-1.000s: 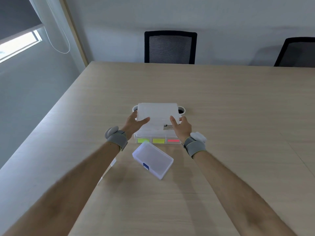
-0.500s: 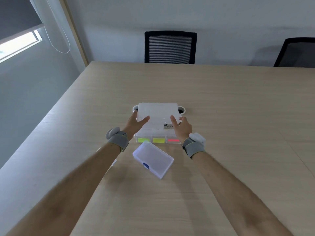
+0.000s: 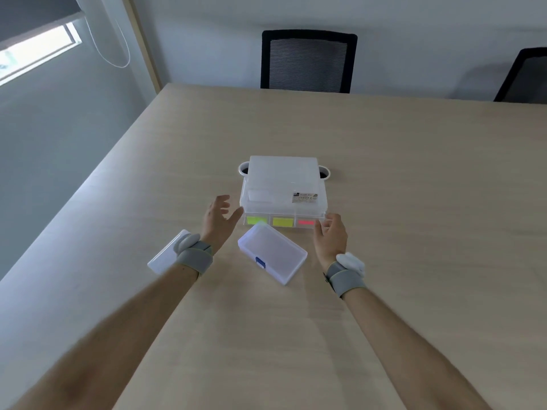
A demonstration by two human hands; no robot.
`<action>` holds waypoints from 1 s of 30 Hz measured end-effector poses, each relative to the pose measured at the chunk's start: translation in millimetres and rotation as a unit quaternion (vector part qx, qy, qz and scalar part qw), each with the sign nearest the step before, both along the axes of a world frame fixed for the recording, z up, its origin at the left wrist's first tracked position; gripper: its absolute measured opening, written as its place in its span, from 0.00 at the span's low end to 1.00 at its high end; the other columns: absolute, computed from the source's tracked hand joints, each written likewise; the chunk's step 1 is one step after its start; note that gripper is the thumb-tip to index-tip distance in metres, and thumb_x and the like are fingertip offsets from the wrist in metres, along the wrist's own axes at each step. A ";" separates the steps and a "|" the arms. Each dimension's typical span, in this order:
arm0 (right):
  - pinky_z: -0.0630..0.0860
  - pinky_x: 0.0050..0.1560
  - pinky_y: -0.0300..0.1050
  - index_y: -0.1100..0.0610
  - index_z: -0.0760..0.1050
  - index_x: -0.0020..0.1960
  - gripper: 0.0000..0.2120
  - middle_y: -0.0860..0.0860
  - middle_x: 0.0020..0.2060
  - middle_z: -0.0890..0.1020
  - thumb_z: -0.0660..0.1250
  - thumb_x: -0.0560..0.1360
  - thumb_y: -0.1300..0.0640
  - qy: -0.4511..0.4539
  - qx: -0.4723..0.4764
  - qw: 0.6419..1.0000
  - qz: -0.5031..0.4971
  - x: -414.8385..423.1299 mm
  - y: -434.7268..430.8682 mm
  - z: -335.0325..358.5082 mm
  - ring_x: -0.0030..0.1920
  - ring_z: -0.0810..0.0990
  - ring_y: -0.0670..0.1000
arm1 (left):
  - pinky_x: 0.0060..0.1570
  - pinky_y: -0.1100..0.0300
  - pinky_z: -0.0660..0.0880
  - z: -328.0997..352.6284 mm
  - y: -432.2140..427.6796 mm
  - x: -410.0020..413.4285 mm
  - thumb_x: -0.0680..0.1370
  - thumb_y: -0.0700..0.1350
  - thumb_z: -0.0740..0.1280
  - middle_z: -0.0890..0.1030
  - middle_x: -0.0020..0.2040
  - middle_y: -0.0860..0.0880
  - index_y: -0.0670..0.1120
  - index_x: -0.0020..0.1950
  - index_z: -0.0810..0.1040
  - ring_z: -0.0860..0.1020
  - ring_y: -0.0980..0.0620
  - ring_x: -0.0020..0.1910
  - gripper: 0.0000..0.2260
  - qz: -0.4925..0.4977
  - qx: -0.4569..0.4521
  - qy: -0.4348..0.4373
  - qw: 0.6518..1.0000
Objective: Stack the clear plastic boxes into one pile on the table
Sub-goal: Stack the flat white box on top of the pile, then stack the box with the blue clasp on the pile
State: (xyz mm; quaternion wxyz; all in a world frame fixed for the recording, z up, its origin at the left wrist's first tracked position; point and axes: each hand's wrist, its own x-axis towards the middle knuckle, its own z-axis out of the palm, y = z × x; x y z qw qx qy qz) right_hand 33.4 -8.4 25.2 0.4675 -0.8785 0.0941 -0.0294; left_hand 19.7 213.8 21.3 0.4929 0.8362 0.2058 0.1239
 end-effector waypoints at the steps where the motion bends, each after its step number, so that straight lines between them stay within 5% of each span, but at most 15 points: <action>1: 0.72 0.56 0.53 0.66 0.68 0.62 0.17 0.63 0.56 0.78 0.62 0.77 0.57 0.018 -0.005 1.000 0.005 -4.7 -0.3 -6.2 0.58 0.76 0.61 | 0.51 0.57 0.70 -4.6 -0.6 -4.5 0.73 0.46 0.69 0.77 0.58 0.39 0.41 0.63 0.71 0.76 0.43 0.54 0.20 -0.004 0.003 0.013 1.000; 8: 0.70 0.60 0.50 0.66 0.68 0.64 0.23 0.62 0.60 0.76 0.61 0.78 0.50 0.142 -0.034 0.988 0.041 -33.1 -1.6 -36.3 0.61 0.74 0.61 | 0.53 0.56 0.70 -30.5 -7.8 -19.3 0.74 0.46 0.67 0.75 0.61 0.39 0.41 0.64 0.71 0.75 0.41 0.57 0.21 -0.063 0.024 0.126 0.990; 10: 0.69 0.52 0.47 0.64 0.73 0.51 0.17 0.62 0.51 0.76 0.60 0.78 0.49 0.155 -0.049 0.985 0.054 -37.4 -2.2 -42.9 0.53 0.74 0.58 | 0.55 0.54 0.71 -36.0 -9.2 -21.5 0.75 0.47 0.66 0.75 0.63 0.40 0.41 0.66 0.70 0.75 0.41 0.58 0.21 -0.070 0.025 0.153 0.985; 12: 0.62 0.44 0.42 0.54 0.61 0.32 0.18 0.58 0.42 0.69 0.59 0.78 0.48 0.149 -0.062 0.985 0.054 -41.4 -2.4 -47.2 0.44 0.67 0.53 | 0.57 0.52 0.71 -40.1 -11.4 -23.5 0.75 0.48 0.65 0.74 0.64 0.41 0.41 0.67 0.69 0.74 0.42 0.59 0.22 -0.072 0.022 0.171 0.982; 14: 0.59 0.42 0.41 0.52 0.52 0.28 0.25 0.57 0.40 0.68 0.60 0.78 0.48 0.137 -0.075 0.986 0.056 -45.1 -2.2 -47.2 0.42 0.65 0.52 | 0.58 0.53 0.70 -42.4 -13.1 -23.9 0.76 0.48 0.64 0.74 0.65 0.41 0.41 0.67 0.69 0.75 0.42 0.59 0.22 -0.073 0.023 0.182 0.980; 18: 0.53 0.36 0.42 0.56 0.53 0.25 0.28 0.57 0.37 0.70 0.61 0.77 0.49 0.119 -0.088 0.987 0.058 -50.7 0.6 -47.0 0.41 0.68 0.54 | 0.58 0.52 0.71 -47.0 -18.7 -25.0 0.76 0.46 0.62 0.75 0.63 0.40 0.41 0.66 0.70 0.75 0.41 0.59 0.19 -0.070 0.006 0.196 0.978; 21: 0.61 0.43 0.47 0.57 0.55 0.22 0.29 0.60 0.34 0.73 0.62 0.77 0.49 0.130 -0.073 0.987 0.068 -52.2 3.6 -47.5 0.53 0.76 0.57 | 0.57 0.53 0.71 -48.1 -22.2 -25.2 0.76 0.45 0.61 0.76 0.62 0.40 0.42 0.66 0.71 0.74 0.41 0.59 0.18 -0.071 0.002 0.198 0.978; 24: 0.65 0.49 0.44 0.63 0.66 0.24 0.27 0.65 0.48 0.81 0.62 0.77 0.49 0.145 -0.060 0.986 0.064 -55.2 4.4 -48.6 0.62 0.74 0.55 | 0.57 0.53 0.71 -48.9 -23.7 -27.0 0.76 0.45 0.62 0.76 0.61 0.40 0.41 0.64 0.71 0.74 0.41 0.59 0.18 -0.068 -0.001 0.195 0.978; 26: 0.67 0.53 0.42 0.69 0.77 0.33 0.24 0.63 0.59 0.78 0.63 0.77 0.49 0.151 -0.050 0.984 0.079 -55.3 4.7 -48.9 0.62 0.74 0.56 | 0.53 0.54 0.71 -50.5 -23.3 -28.6 0.75 0.44 0.63 0.77 0.58 0.41 0.40 0.62 0.72 0.74 0.41 0.57 0.16 -0.064 -0.007 0.194 0.979; 30: 0.69 0.61 0.44 0.71 0.79 0.51 0.20 0.60 0.65 0.75 0.63 0.77 0.52 0.138 -0.034 0.984 0.112 -54.3 4.5 -50.9 0.65 0.72 0.58 | 0.44 0.56 0.69 -52.4 -23.6 -33.3 0.74 0.44 0.66 0.74 0.47 0.44 0.41 0.51 0.71 0.73 0.45 0.45 0.10 -0.042 -0.060 0.175 0.982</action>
